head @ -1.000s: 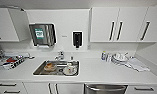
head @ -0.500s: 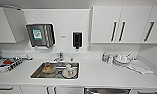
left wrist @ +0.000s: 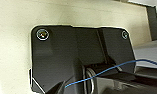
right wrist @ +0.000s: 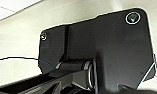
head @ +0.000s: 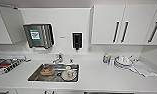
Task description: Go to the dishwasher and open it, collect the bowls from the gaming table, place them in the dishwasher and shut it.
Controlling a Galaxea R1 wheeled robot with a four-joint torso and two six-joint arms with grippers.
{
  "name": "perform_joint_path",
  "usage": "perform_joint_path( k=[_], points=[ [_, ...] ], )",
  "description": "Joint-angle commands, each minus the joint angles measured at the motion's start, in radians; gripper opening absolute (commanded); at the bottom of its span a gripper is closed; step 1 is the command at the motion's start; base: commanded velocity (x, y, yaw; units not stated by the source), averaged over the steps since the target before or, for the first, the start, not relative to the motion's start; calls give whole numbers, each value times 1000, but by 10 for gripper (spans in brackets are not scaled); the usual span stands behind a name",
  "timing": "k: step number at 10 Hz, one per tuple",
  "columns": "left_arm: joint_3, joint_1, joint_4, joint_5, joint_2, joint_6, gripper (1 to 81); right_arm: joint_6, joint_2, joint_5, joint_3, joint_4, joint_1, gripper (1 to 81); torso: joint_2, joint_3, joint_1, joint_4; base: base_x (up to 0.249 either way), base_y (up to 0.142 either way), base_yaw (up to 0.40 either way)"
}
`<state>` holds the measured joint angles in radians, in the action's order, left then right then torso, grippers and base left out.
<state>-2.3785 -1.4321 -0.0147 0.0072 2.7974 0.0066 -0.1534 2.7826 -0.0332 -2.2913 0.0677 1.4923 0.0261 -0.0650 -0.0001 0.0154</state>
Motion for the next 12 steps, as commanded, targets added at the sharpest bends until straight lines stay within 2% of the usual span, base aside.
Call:
perform_joint_path(
  k=[1, 6, 9, 10, 11, 12],
  points=[
    [7, 55, 2, 54, -18, 6, 811, 3, -12, 49, 10, 9, -54, 811, 0, 0, 0, 0, 78, 0, 0],
    [27, 55, 4, 56, -36, 4, 811, -12, -38, 50, 42, -9, -62, 811, 0, 0, 0, 0, 0, 0, 0],
    [122, 55, 1, 54, -108, 4, 811, -17, -177, 47, 260, -29, -65, 811, 0, 0, 0, 0, 0, 0, 0],
    [152, 55, -2, 51, -128, 6, 811, -17, -235, 44, 344, -46, -72, 811, 100, 0, 65, 0, 0, 0, 0],
    [177, 51, -5, 16, -149, 7, 811, -17, -289, 44, 420, -49, -82, 811, 100, -70, 65, 0, 0, 0, 0],
    [199, 40, -7, -30, -170, 7, 811, -17, -335, 44, 483, -54, -91, 811, 110, -99, 70, 0, 0, 0, 0]
  ],
)
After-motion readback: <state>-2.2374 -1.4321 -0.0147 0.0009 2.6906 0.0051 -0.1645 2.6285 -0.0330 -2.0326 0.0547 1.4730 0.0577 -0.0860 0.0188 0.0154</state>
